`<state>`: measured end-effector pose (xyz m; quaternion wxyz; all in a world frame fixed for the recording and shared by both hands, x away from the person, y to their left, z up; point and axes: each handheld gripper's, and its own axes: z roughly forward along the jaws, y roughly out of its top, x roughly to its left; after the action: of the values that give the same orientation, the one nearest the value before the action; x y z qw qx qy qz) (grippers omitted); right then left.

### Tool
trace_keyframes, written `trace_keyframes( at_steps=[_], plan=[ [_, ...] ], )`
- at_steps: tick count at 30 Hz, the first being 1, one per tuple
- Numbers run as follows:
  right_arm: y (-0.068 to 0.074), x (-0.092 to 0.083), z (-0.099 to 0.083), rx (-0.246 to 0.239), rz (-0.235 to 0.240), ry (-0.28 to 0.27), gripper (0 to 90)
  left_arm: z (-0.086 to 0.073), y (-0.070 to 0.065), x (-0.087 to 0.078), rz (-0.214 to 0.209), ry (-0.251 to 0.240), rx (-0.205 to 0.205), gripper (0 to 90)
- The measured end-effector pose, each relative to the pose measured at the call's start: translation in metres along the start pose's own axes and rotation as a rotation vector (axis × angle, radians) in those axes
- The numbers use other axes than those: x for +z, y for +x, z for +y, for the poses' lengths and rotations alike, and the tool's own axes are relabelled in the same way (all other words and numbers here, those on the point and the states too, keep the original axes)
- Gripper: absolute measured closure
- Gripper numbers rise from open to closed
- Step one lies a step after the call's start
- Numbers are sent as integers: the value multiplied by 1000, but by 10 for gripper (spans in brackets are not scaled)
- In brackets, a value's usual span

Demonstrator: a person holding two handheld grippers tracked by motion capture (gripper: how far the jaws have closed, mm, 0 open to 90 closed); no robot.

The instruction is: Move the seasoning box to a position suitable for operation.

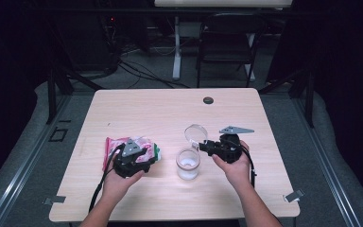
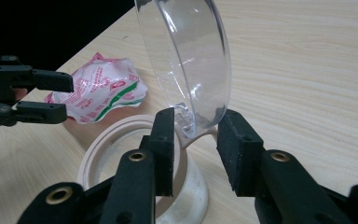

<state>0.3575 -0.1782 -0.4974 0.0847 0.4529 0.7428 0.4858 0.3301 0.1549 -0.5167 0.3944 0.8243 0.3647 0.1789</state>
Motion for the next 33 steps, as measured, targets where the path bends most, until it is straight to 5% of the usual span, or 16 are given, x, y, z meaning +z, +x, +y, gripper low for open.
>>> trace_keyframes(
  at_steps=[12,33],
  plan=[
    [1,-1,-2,5,4,-5,633,-4,-9,12,39,15,71,429],
    [1,-3,-4,-1,-7,-3,608,-11,-40,31,212,68,315,423]
  ],
)
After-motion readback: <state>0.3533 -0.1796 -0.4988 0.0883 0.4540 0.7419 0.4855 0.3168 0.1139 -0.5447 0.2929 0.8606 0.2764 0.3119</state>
